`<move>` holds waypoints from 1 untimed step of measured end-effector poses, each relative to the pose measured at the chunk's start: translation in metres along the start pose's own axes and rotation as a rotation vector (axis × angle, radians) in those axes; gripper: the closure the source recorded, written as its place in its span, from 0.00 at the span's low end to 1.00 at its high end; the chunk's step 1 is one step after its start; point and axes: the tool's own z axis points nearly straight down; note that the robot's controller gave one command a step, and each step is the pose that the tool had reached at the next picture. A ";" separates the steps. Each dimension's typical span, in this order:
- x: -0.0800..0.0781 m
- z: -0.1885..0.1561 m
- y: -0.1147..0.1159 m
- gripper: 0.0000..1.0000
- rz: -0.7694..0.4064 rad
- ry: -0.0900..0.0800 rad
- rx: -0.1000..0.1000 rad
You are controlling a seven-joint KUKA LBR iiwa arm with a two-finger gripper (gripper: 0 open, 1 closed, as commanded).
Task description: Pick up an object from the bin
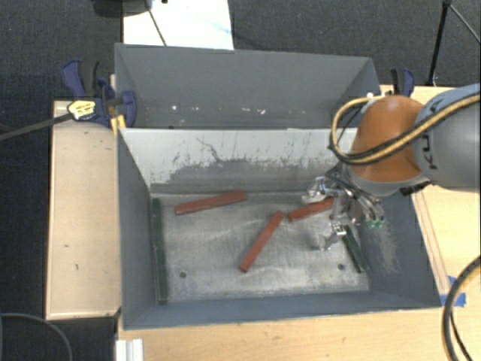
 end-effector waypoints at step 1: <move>-0.016 0.009 0.012 1.00 0.040 -0.004 0.001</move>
Offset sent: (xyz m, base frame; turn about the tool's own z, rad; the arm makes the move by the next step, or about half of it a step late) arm 0.0000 0.0000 0.0000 0.0000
